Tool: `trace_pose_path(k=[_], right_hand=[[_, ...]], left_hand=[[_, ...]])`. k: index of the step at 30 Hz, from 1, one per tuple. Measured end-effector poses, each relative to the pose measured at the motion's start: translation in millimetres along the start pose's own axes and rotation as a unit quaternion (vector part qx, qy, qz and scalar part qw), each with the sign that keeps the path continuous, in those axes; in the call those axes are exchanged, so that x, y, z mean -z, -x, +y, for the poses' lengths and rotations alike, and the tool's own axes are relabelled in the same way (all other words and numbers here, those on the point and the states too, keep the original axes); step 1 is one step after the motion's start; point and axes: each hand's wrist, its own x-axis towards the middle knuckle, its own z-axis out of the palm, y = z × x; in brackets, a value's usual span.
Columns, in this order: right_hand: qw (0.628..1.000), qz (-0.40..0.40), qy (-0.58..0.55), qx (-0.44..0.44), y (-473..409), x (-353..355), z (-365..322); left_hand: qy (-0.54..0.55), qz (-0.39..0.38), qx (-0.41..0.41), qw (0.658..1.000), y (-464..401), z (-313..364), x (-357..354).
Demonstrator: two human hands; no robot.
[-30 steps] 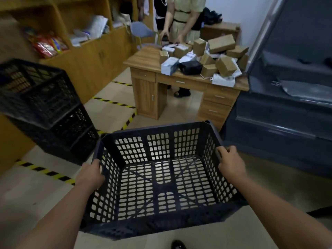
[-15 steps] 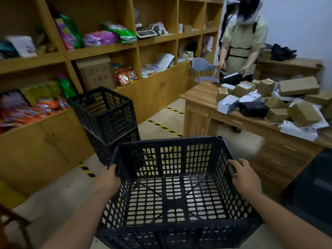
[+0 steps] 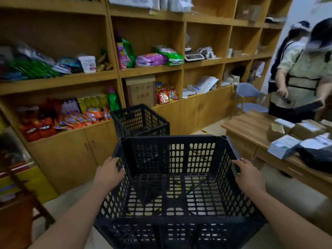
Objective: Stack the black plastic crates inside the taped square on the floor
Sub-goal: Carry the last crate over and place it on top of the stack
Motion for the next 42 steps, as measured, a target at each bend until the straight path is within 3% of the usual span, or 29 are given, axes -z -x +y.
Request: trace_pose_path(k=[15, 23, 33, 42], right_hand=[[0.998, 0.048, 0.023, -0.018, -137.3, -54.2, -212.9], [0.998, -0.008, 0.041, -0.039, -185.2, -58.0, -262.3], [0.997, -0.011, 0.073, -0.038, -194.3, -67.4, -293.5], [0.995, 0.052, 0.062, -0.065, -95.5, -75.4, -333.3]], left_hand=[[0.059, 0.0, -0.045, 0.997, -252.8, -99.4, 95.3], [0.007, 0.049, -0.074, 0.996, -352.0, -131.3, 100.0], [-0.024, 0.036, -0.062, 0.997, -386.5, -152.1, 93.9], [0.004, 0.008, -0.102, 0.995, -348.5, -199.9, 116.8]])
